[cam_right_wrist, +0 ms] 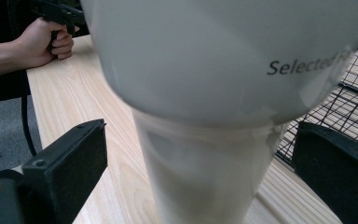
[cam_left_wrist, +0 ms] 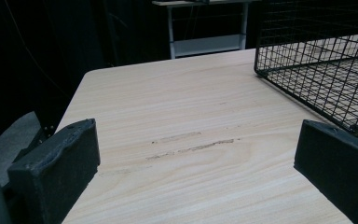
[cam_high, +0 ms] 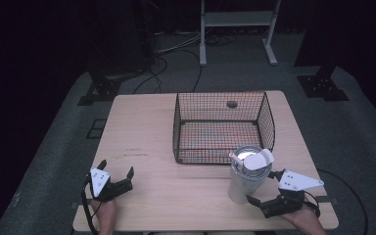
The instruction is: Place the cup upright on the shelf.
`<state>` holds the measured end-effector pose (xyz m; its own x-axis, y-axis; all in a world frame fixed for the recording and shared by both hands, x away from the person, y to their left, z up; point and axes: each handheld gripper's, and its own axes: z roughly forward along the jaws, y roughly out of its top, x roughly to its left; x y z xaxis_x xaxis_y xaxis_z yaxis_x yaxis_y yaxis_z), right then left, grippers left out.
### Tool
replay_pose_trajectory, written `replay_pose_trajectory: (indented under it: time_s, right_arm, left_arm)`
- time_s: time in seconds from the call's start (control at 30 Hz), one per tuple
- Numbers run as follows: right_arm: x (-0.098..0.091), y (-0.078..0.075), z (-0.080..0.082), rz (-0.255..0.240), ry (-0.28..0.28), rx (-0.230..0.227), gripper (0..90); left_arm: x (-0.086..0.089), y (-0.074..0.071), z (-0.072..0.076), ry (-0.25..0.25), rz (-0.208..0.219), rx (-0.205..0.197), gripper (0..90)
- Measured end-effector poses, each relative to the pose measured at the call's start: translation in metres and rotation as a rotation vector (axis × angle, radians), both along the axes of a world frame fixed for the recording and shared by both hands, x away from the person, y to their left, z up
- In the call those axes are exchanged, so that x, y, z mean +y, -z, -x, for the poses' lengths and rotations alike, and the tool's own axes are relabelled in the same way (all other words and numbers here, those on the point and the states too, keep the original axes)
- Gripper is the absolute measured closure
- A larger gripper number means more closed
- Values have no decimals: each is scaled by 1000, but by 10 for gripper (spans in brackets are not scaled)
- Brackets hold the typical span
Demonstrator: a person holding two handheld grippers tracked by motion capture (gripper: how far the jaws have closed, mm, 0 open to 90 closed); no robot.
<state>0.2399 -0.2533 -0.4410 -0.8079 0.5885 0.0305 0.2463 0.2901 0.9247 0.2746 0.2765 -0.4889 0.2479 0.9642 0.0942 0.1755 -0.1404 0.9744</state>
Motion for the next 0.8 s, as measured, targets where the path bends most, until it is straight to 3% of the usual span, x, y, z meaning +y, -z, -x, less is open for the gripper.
replay_pose_trajectory:
  time_s: [0.5, 0.8]
  right_arm:
    - [12, 10, -10, -21, 10, -21, 29]
    - [19, 13, -15, -53, 23, -56, 31]
  left_arm:
    - [0, 0, 0, 0, 0, 0, 0]
    - [0, 0, 0, 1, 2, 0, 0]
